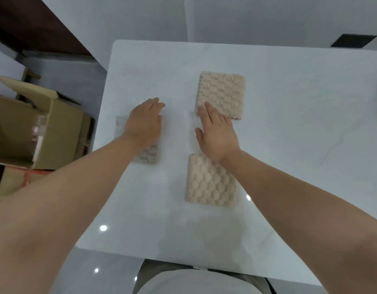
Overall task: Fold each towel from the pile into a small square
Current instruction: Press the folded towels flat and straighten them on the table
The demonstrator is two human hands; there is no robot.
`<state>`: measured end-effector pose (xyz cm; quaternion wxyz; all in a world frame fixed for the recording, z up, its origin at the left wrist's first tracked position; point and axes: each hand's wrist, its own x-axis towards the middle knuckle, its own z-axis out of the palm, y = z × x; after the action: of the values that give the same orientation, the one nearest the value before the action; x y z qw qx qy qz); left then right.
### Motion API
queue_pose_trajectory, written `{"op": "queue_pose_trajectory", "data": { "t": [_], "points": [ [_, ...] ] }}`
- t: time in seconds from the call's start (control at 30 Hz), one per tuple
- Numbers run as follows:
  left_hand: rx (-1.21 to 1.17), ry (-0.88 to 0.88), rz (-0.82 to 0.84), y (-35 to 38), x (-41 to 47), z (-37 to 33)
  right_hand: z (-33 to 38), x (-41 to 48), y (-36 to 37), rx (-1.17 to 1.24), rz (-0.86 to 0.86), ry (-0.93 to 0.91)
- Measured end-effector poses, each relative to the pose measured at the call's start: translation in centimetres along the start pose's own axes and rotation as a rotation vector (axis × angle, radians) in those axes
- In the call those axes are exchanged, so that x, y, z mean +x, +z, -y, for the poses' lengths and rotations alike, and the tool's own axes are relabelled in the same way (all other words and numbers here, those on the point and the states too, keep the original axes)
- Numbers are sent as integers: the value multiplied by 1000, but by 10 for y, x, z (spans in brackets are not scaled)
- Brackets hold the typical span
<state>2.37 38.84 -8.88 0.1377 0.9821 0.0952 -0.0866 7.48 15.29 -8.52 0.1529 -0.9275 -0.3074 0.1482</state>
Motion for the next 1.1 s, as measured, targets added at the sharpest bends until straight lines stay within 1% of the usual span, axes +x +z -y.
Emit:
{"op": "queue_pose_trajectory", "data": {
  "t": [0.17,0.3,0.37,0.43,0.5,0.63,0.7,0.77,0.87,0.93,1.0,1.1],
  "points": [
    [38,-42,-29,-3,-54,59,62,-9,22,22,88,-45],
    [47,-47,3,0,-78,70,101,-7,42,29,164,-33],
    [85,-18,45,5,-83,73,116,-3,51,52,210,-12],
    [142,43,69,11,-81,79,126,3,61,-16,219,-3],
    [196,111,84,18,-76,85,132,9,69,-130,234,3],
    [278,257,126,29,-63,112,130,18,77,-242,378,6],
    [275,317,145,31,-61,126,130,20,78,-280,406,9],
    [220,318,155,32,-62,134,135,19,82,-301,408,38],
    [188,241,139,36,-65,133,143,19,87,-340,391,79],
    [222,219,138,35,-66,129,143,23,83,-384,399,56],
    [307,228,165,30,-64,127,141,28,76,-432,403,6],
    [402,275,258,17,-59,128,138,33,71,-389,423,-27]
  ]
}}
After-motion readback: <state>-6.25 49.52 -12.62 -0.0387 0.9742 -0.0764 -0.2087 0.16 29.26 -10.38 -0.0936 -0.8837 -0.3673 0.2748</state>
